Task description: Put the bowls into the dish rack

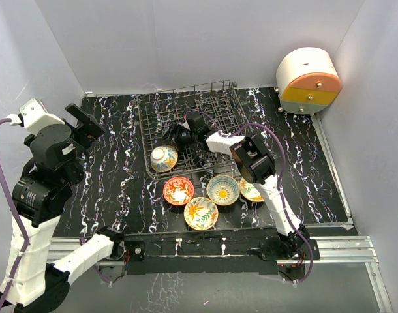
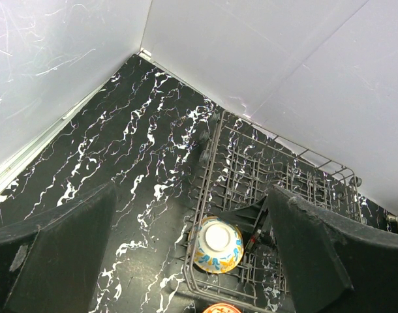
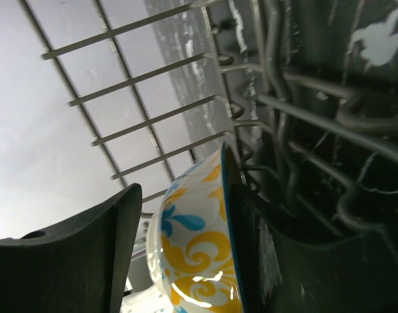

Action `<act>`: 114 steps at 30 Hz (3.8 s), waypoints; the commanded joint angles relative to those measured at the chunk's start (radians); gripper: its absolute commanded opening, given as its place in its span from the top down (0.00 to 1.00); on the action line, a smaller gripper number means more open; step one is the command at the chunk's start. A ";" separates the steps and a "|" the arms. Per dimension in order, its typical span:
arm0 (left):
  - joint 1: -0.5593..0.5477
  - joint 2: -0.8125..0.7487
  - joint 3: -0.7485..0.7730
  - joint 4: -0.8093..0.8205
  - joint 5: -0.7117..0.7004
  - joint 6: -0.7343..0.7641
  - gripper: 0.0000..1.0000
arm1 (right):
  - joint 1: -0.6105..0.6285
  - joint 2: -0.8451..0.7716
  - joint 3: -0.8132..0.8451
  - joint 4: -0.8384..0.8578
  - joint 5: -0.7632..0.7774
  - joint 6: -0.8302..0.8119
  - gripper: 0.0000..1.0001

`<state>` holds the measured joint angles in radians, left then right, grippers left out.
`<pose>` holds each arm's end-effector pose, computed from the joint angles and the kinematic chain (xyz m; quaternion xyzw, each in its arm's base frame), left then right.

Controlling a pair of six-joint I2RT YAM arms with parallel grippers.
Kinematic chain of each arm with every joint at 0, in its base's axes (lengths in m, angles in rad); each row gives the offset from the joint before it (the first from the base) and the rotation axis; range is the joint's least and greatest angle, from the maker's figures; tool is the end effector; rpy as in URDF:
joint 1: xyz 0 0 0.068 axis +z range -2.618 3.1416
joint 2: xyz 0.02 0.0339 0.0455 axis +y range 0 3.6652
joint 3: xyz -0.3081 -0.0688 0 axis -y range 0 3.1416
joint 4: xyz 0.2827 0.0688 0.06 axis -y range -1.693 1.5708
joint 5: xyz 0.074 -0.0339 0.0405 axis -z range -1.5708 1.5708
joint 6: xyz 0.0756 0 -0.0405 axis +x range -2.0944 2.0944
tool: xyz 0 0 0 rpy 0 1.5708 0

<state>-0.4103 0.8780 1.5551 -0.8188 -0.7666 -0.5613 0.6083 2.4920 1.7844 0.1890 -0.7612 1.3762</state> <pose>0.1430 -0.0050 0.5563 -0.2972 0.6801 -0.0339 0.6693 0.4880 0.4034 0.0979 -0.1278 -0.8143 -0.5660 0.0140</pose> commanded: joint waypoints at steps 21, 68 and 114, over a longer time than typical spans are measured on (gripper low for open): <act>-0.005 0.001 -0.012 0.037 0.005 0.049 0.03 | 0.015 -0.062 0.215 -0.571 0.294 -0.716 0.02; -0.005 0.047 0.032 0.052 0.028 0.057 0.03 | 0.392 -0.874 -0.217 -0.919 0.690 -1.267 0.03; -0.005 -0.082 0.001 -0.156 0.019 -0.049 0.03 | 0.708 -0.840 -0.717 -0.737 0.872 -1.037 0.57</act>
<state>-0.4110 0.8093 1.5627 -0.9520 -0.7246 -0.6025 1.3148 1.6646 1.0821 -0.5819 0.1276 0.3389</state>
